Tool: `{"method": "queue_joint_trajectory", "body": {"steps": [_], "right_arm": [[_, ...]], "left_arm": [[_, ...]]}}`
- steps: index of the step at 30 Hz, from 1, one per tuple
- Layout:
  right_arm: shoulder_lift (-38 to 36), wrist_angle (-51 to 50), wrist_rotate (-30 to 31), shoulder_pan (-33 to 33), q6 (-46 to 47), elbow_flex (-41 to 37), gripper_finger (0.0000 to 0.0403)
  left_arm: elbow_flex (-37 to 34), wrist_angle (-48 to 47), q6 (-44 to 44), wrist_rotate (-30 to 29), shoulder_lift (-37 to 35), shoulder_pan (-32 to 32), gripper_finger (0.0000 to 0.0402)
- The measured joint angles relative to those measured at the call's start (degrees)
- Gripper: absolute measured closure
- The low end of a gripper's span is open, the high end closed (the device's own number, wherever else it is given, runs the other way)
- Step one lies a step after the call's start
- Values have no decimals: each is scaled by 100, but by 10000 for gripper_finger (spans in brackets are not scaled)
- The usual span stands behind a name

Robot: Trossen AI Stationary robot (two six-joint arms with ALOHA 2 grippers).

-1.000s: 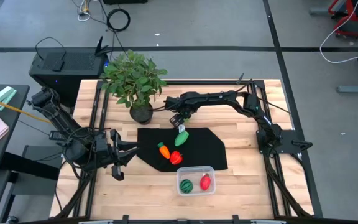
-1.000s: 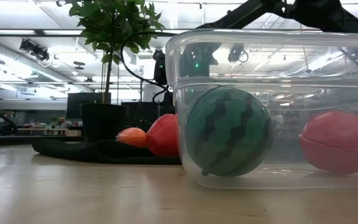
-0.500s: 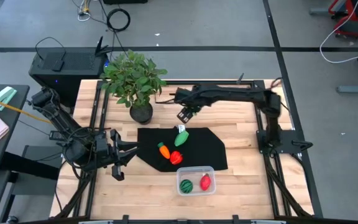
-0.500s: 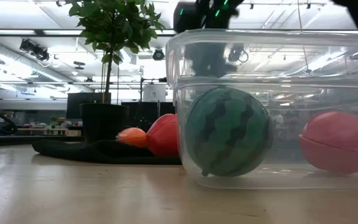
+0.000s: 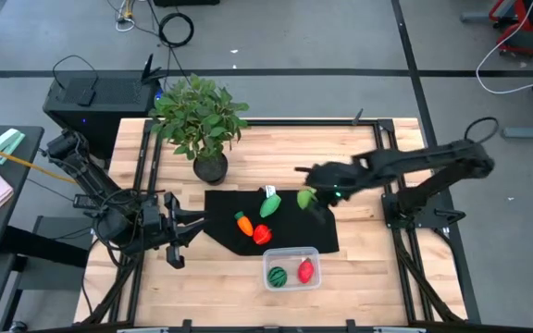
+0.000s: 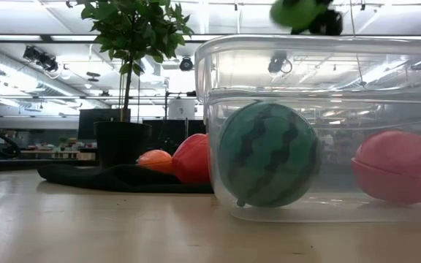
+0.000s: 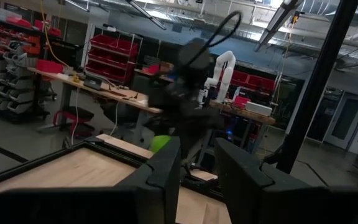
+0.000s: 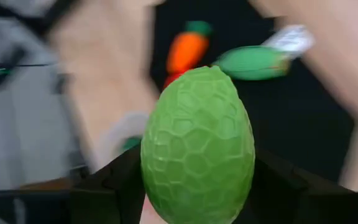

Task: Pick and placing Produce into tupperware
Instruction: Put the melon into the transparent bin

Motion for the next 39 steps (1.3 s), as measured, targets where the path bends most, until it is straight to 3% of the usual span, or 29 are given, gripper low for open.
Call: {"method": "queue_joint_trajectory", "body": {"steps": [7, 16, 20, 27, 39], "right_arm": [[-135, 1028, -368, 926, -265, -350, 172], [961, 1605, -354, 1405, -416, -360, 170], [1468, 2226, -367, 1570, -143, -360, 169], [2033, 2328, -196, 1696, 432, -360, 173], [2449, 2056, 249, 1909, 3413, -358, 173]], "left_arm": [[0, 9, 3, -20, 0, 0, 294], [0, 7, 48, -26, 0, 0, 294], [0, 7, 46, -26, 0, 0, 294], [0, -48, -26, 83, 0, 0, 294], [0, -138, -151, 100, 0, -220, 294]]}}
